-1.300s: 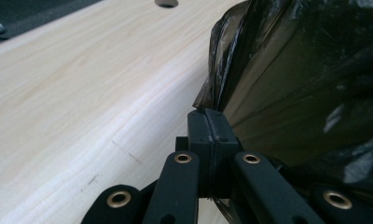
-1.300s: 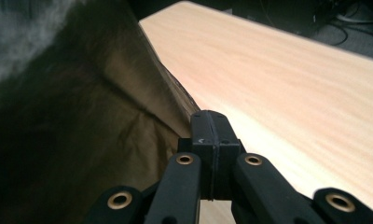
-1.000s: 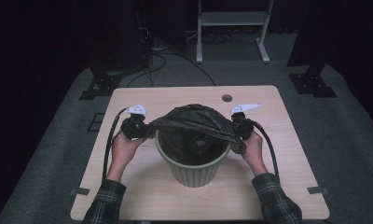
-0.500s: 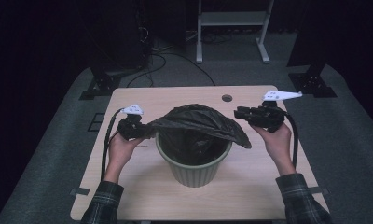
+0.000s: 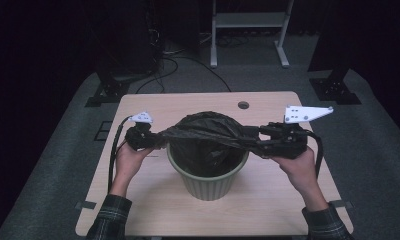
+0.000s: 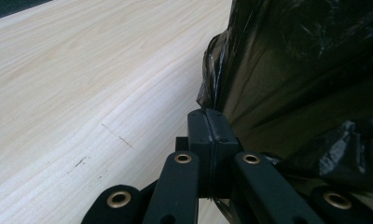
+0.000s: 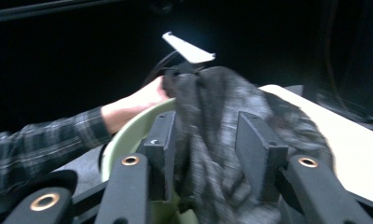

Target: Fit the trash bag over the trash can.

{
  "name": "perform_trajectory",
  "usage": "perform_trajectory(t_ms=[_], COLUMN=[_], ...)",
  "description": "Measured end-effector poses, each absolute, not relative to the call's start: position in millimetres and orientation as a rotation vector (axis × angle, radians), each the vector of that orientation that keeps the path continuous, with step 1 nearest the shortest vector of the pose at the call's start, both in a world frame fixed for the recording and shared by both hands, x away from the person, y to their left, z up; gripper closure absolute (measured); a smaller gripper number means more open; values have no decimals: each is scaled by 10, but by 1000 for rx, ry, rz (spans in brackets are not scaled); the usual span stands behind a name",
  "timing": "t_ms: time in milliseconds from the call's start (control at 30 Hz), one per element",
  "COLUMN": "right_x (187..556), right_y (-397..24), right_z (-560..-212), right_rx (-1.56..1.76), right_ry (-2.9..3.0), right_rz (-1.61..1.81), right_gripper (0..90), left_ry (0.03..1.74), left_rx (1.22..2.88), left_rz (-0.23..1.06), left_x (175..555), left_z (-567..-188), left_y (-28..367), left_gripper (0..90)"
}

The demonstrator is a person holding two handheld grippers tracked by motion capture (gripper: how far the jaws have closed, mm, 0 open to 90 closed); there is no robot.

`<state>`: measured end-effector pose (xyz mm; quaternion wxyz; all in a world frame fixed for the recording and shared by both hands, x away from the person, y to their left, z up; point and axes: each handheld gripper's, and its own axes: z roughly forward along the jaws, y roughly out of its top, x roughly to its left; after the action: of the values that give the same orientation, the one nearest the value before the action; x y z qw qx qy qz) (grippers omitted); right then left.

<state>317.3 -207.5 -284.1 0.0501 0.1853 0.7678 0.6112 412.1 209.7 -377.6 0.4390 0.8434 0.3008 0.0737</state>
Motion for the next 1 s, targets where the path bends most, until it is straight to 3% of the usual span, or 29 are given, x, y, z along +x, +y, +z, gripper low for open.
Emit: perform_trajectory(t_ms=[100, 200, 267, 567, 1000], right_x=[3203, 3227, 3208, 2959, 2688], right_y=[-1969, -1916, -1912, -1884, -1695], right_z=[-2868, -2915, -2936, -3063, -3604], right_rx=[555, 547, 530, 436, 350], right_ry=[2380, 2423, 2432, 2514, 2701], right_rz=[1819, 1772, 1782, 1893, 1906], right_gripper=[648, 830, 896, 899, 899], left_ry=[746, 747, 745, 717, 715], left_rx=[2093, 2093, 2093, 2091, 2094], left_rz=[182, 180, 179, 178, 162], left_x=[4119, 4120, 4120, 4042, 4034], left_z=[-3775, -3775, -3776, -3710, -3722], left_y=[2095, 2099, 2100, 2078, 2068], left_gripper=[899, 899, 899, 900, 899])
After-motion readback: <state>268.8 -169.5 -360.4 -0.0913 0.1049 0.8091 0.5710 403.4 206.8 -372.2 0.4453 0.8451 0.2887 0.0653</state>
